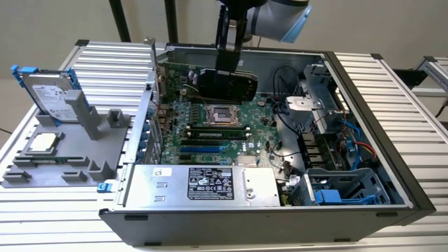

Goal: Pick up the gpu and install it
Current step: 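Insert the gpu into the slot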

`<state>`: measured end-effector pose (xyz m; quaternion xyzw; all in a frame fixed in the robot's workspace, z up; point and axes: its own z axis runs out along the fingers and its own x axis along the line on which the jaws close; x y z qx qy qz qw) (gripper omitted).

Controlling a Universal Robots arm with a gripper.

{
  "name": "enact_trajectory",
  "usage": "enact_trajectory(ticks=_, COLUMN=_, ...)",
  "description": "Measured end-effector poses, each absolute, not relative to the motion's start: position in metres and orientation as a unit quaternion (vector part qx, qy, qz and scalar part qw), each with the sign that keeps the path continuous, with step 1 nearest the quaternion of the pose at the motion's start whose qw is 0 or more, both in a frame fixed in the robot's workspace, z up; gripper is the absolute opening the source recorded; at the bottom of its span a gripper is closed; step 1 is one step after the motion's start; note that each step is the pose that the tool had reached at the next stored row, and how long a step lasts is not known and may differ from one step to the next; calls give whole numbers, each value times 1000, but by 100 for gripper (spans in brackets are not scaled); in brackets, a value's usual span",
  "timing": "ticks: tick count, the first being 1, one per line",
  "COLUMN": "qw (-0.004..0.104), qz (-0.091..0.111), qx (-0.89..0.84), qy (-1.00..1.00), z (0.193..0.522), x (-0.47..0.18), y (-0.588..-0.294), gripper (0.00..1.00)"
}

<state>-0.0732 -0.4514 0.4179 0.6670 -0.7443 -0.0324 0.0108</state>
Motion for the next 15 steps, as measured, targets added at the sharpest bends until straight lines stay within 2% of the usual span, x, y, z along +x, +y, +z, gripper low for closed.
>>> enact_trajectory(ticks=15, qw=10, qz=-31, qx=683, qy=-730, z=412, x=-71, y=-451, gripper=0)
